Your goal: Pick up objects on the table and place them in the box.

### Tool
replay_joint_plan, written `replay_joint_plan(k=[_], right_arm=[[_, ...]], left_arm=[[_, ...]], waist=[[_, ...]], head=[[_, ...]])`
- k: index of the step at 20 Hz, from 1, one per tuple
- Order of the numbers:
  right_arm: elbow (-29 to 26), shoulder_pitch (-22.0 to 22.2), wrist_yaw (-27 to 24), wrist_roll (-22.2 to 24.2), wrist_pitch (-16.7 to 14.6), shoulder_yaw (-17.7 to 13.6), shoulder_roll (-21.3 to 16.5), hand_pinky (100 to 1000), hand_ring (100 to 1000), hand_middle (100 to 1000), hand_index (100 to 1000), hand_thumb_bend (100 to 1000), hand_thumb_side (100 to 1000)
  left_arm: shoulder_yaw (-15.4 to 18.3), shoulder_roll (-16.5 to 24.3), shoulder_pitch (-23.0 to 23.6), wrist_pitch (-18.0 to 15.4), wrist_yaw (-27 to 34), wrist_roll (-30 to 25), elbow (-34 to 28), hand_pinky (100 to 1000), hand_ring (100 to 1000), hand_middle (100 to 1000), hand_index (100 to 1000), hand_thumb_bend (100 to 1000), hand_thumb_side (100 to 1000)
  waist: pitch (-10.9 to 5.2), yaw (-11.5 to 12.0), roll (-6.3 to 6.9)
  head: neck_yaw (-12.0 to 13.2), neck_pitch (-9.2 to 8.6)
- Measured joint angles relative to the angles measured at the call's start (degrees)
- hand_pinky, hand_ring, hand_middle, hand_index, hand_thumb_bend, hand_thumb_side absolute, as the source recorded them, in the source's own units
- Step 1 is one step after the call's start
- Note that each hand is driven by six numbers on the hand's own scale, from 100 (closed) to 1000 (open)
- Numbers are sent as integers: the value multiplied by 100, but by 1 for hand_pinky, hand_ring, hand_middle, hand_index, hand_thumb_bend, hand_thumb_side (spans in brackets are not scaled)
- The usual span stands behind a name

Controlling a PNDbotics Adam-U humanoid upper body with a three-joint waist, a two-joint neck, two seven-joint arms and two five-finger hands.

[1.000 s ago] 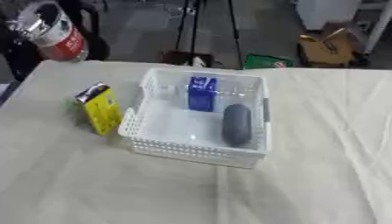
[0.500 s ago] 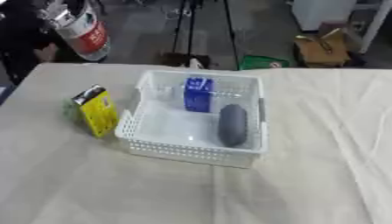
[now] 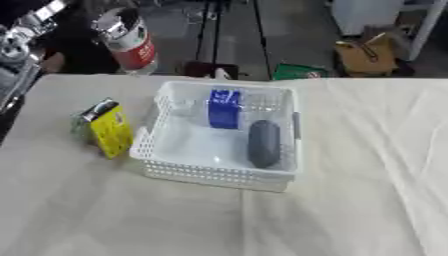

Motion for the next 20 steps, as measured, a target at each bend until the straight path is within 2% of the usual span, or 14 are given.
replay_joint_plan(k=[14,15,16,20], right_arm=[[0,-6,-36,11,-11,6,16,804,783,643,825,100,1000],[0,-6,-37,12,-12,10,20,804,783,643,825,100,1000],[0,-7,-42,13,-13,16,27,804,783,643,825,100,1000],[0,-32,-51,18,-18,32,50,804,783,643,825,100,1000]], left_arm=[[-194,-537,-195,-222,-546,-5,1013,789,712,679,635,100,587],[-197,-566,-198,-248,-586,-5,1072,794,717,683,636,100,557],[-198,-586,-198,-262,-627,-7,1144,794,717,684,637,100,590],[-233,-708,-207,-310,-819,-37,1500,797,720,688,640,100,589]], waist=[[-1,-96,12],[-1,-99,12],[-1,-105,12],[0,-127,10]], head=[[65,-3],[65,-4],[66,-4],[88,-6]])
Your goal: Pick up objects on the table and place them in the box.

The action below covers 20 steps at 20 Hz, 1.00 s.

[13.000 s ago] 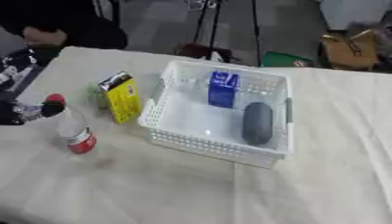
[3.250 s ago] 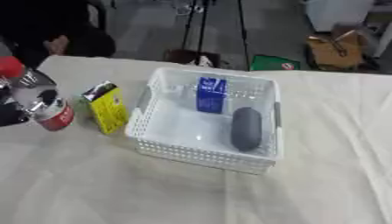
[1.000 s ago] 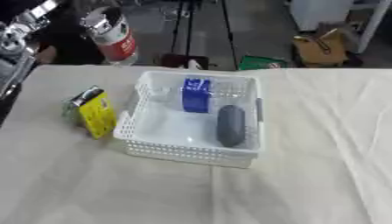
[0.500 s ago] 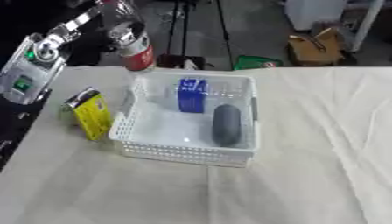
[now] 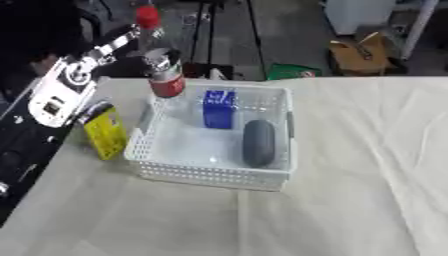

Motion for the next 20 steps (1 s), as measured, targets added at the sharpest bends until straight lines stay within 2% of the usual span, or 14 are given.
replay_joint_plan(k=[7,9,10,12,14,15,16,17,18,20], right_arm=[[0,-18,-8,5,-5,2,5,804,783,643,824,100,1000],[0,-19,-11,10,-10,2,5,803,783,643,824,100,1000],[0,-20,-14,10,-10,2,6,803,783,643,824,100,1000],[0,-20,-20,11,-11,3,7,803,783,643,824,100,1000],[0,-22,-23,12,-12,3,7,803,783,642,824,100,1000],[0,-23,-25,12,-12,3,7,803,783,642,824,100,1000],[0,-25,-26,13,-13,4,7,803,783,642,825,100,1000],[0,-25,-28,13,-13,4,8,803,783,642,824,100,1000],[0,-26,-30,13,-13,4,8,803,783,642,824,100,1000],[0,-27,-35,14,-14,4,8,803,783,642,824,100,1000]], left_arm=[[-16,-176,-51,-125,-306,41,574,823,751,726,668,100,599],[-13,-254,-79,-159,-340,63,740,835,760,739,700,102,613],[-8,-282,-96,-180,-358,66,814,857,789,776,745,115,631],[8,-336,-109,-223,-367,53,952,859,792,780,750,117,633],[23,-380,-124,-271,-368,22,1064,901,869,874,855,158,673],[37,-402,-136,-298,-367,-10,1122,901,869,874,855,158,673],[41,-424,-144,-326,-364,-52,1177,945,952,973,955,204,709],[43,-445,-153,-363,-361,-104,1220,962,952,973,955,204,709],[43,-467,-157,-403,-358,-162,1254,995,1000,1000,1000,256,753],[54,-483,-166,-491,-323,-290,1294,1000,1000,1000,1000,272,765]], waist=[[14,-48,3],[19,-64,10],[21,-69,14],[30,-99,16],[44,-101,17],[48,-104,17],[51,-113,17],[51,-121,19],[52,-123,20],[55,-123,23]], head=[[26,-2],[28,-3],[30,-4],[38,-6],[46,-8],[50,-9],[52,-10],[55,-11],[58,-13],[66,-21]])
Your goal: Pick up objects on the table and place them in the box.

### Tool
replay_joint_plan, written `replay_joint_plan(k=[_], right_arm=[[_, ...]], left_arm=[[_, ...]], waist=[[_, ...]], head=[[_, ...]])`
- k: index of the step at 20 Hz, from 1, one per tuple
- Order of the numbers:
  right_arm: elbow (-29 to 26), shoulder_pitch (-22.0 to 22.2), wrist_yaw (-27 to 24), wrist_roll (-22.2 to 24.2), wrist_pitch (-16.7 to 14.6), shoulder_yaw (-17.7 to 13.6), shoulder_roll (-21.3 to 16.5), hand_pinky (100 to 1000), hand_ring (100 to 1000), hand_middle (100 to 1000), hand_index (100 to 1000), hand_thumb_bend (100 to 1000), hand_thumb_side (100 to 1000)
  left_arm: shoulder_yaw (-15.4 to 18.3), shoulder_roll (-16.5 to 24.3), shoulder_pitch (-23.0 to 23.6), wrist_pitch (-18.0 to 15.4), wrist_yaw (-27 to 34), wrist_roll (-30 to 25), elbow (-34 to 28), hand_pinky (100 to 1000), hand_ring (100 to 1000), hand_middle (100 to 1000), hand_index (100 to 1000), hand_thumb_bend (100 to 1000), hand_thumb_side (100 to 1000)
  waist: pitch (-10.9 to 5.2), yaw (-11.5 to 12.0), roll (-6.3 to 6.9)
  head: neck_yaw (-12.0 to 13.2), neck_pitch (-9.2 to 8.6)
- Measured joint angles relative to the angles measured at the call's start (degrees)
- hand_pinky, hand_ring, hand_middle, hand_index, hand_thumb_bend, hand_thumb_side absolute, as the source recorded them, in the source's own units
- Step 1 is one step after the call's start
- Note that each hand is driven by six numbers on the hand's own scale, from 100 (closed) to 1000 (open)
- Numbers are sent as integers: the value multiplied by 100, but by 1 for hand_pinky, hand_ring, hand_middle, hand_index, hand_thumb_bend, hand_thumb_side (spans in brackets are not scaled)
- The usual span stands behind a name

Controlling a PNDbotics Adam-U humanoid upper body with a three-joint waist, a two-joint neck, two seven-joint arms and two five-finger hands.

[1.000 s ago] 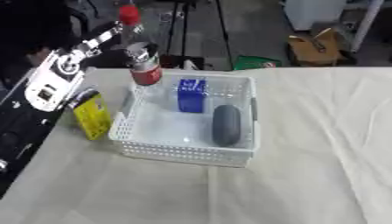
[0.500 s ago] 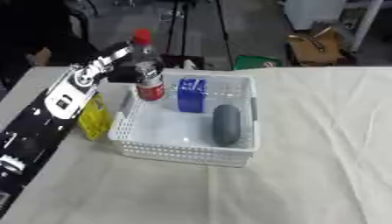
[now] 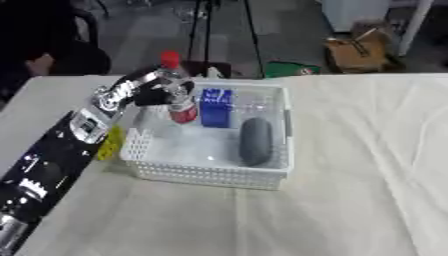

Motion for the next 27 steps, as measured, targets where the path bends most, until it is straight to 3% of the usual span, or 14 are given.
replay_joint_plan(k=[1,2,4,13,19,20,21,27], right_arm=[[0,0,-2,0,0,0,0,803,783,642,824,100,1000],[0,0,-7,0,0,0,0,802,783,642,824,100,1000],[0,0,-11,1,-1,0,0,802,783,642,824,100,1000],[0,-2,-19,13,-10,11,1,802,783,642,824,100,1000],[0,-10,-20,15,-12,31,1,803,783,642,824,100,1000],[0,-10,-21,15,-12,31,1,803,783,642,824,100,1000],[0,-10,-21,15,-12,30,1,803,783,642,824,100,1000],[0,-1,-20,-2,2,22,1,802,783,642,824,100,1000]], left_arm=[[10,-6,-6,-42,17,-62,15,1000,1000,1000,1000,272,765],[20,-7,-10,-78,34,-118,30,1000,1000,1000,1000,399,812],[22,-9,-28,-154,59,-216,30,1000,1000,1000,1000,426,813],[53,-9,-69,-234,64,-273,-20,1000,1000,1000,1000,410,789],[110,-9,-83,-186,146,-99,-232,1000,1000,1000,1000,261,831],[156,-8,-87,-168,191,16,-351,1000,1000,1000,995,148,845],[217,-6,-89,-150,261,192,-526,1000,1000,1000,992,112,847],[492,164,-38,112,821,1546,-2154,993,1000,1000,997,100,892]], waist=[[0,0,1],[1,1,2],[1,3,2],[1,25,-6],[-1,42,-15],[-1,52,-20],[-1,70,-27],[-2,145,-39]], head=[[1,-1],[1,-2],[2,-2],[3,-2],[-3,-1],[-14,1],[-41,10],[-264,74]])
